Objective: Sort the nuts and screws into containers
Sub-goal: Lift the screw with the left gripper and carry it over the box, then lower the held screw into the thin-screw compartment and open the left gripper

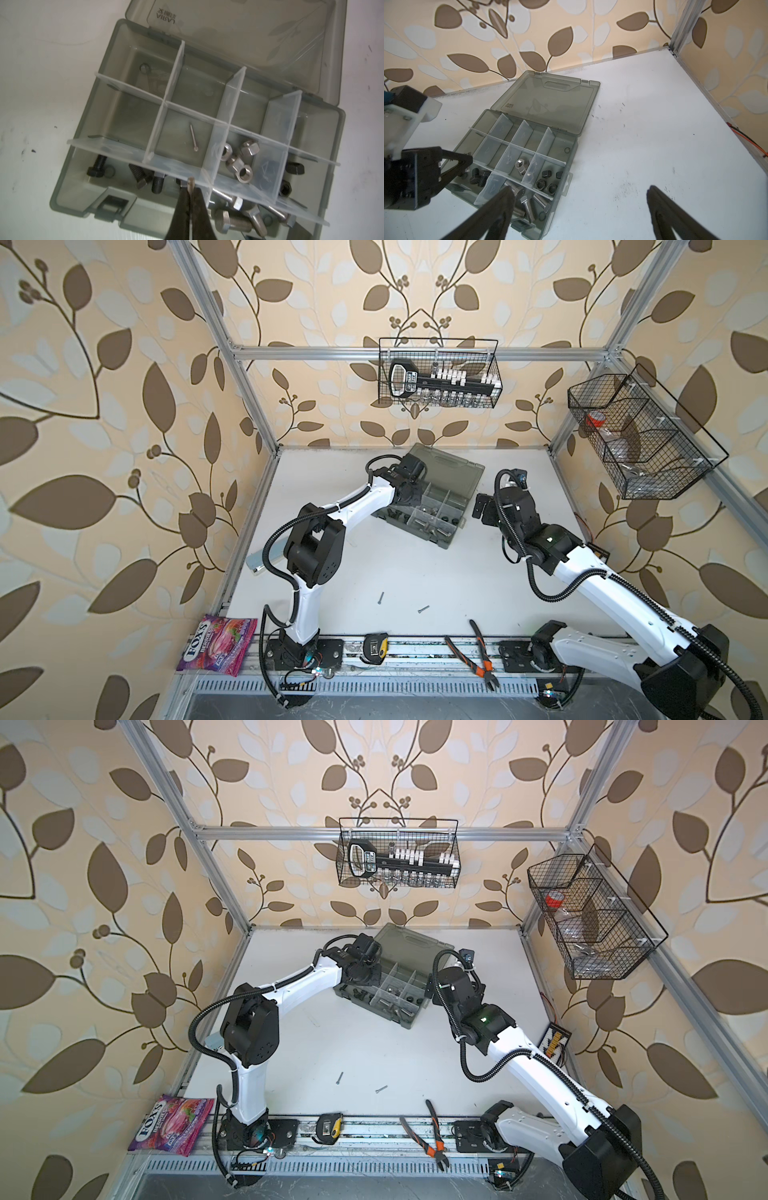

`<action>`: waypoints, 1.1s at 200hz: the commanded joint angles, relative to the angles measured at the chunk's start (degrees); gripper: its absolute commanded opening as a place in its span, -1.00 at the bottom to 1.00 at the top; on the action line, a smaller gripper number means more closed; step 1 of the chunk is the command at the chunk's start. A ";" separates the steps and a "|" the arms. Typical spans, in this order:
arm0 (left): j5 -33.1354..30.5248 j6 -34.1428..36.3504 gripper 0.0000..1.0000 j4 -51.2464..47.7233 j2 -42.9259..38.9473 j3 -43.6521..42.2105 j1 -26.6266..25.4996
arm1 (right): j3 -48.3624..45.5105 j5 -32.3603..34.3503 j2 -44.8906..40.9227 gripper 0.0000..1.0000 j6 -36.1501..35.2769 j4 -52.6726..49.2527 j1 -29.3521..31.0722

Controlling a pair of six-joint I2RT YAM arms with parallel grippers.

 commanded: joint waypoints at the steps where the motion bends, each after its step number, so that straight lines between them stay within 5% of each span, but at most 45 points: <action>1: 0.48 1.86 -1.00 -1.42 2.66 4.82 0.82 | 0.11 0.49 -0.73 0.99 0.79 -0.48 -0.17; 84: 2.50 2.20 -1.00 -2.57 9.10 11.58 2.05 | 0.96 -0.68 -0.14 0.99 1.42 -0.47 -0.12; 126: 3.11 2.14 -0.82 -3.21 10.53 13.24 2.18 | 0.65 -0.50 -0.37 0.99 1.47 -0.56 -0.16; 151: 3.26 1.95 -0.63 -3.53 10.09 13.21 2.18 | 0.45 -0.31 -0.42 0.99 1.50 -0.55 -0.19; 220: 3.46 1.80 -0.58 -4.28 3.12 10.41 2.21 | 0.50 -0.23 0.06 0.99 1.37 -0.56 -0.10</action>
